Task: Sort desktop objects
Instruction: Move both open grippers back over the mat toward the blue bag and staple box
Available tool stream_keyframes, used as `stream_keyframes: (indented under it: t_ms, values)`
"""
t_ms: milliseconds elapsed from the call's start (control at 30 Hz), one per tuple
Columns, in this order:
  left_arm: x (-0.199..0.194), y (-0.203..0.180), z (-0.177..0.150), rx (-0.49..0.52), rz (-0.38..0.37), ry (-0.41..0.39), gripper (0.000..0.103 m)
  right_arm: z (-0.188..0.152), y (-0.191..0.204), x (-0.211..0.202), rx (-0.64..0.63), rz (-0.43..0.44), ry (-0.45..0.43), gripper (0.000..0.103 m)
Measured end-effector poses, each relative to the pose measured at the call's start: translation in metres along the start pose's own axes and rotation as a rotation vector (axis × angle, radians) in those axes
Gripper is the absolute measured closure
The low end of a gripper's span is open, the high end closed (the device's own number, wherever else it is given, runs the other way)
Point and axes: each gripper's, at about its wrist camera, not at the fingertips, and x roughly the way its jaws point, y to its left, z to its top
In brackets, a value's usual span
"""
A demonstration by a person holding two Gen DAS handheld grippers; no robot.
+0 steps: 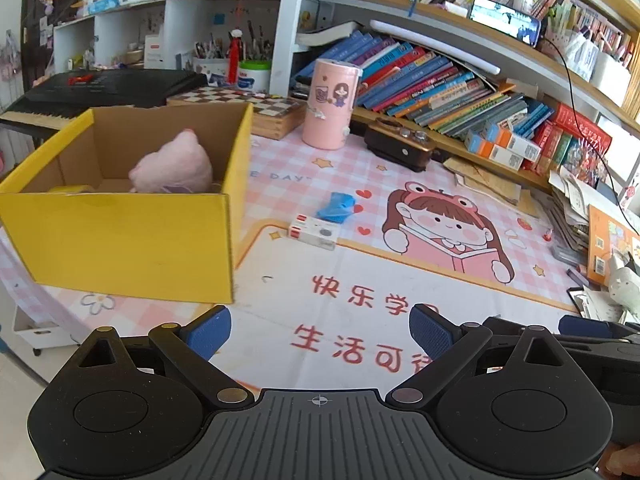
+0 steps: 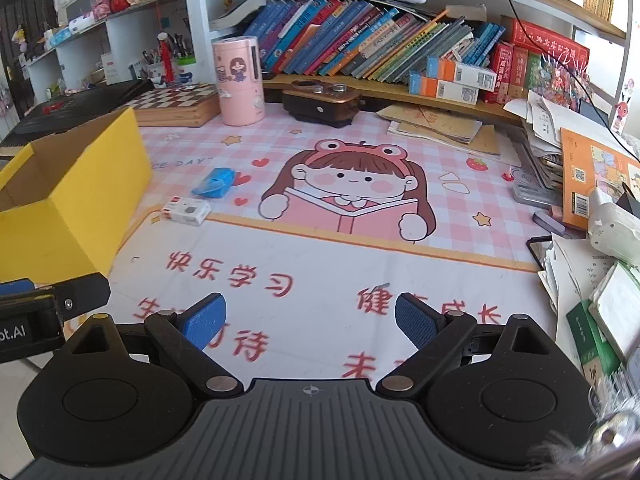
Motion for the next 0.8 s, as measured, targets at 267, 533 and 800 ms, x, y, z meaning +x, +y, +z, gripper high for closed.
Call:
stream_keyframes:
  t_ms: [267, 533, 800]
  values:
    - [0.022, -0.019, 0.007, 0.028, -0.02, 0.027, 0.005, 0.02, -0.024, 0.019, 0.02, -0.01, -0.025, 0.012]
    - [0.056, -0.037, 0.022, 0.102, 0.012, 0.027, 0.005, 0.044, -0.036, 0.04, 0.027, 0.001, -0.04, 0.013]
    - [0.094, -0.047, 0.037, 0.159, 0.063, 0.003, 0.005, 0.067, -0.037, 0.057, 0.022, 0.039, -0.069, 0.014]
